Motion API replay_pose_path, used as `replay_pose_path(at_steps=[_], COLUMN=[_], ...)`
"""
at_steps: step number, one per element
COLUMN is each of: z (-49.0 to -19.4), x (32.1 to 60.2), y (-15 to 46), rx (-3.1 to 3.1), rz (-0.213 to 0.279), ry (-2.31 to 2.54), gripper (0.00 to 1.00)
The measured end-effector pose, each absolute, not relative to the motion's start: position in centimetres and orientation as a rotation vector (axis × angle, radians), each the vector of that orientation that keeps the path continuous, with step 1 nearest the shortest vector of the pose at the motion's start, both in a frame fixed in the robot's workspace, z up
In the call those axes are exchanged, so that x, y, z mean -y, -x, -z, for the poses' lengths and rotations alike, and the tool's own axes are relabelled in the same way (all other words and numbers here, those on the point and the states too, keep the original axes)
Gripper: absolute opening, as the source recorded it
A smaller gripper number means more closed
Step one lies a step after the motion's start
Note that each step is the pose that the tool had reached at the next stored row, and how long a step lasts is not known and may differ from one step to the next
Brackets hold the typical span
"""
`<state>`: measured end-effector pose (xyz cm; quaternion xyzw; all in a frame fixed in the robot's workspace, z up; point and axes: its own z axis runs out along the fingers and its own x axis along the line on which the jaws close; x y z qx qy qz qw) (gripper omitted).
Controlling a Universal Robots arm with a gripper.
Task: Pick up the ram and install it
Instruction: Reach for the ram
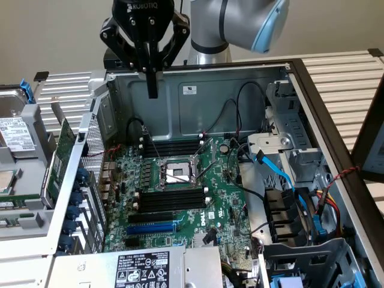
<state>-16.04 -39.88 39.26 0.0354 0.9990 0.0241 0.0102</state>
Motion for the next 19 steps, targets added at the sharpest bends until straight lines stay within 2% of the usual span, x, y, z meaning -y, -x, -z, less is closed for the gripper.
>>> replay_pose_path(at_steps=[19], z=[-39.0], x=[39.9], y=[23.5], rx=[-3.096], rz=[-0.078], ry=[-0.109], gripper=[0.1])
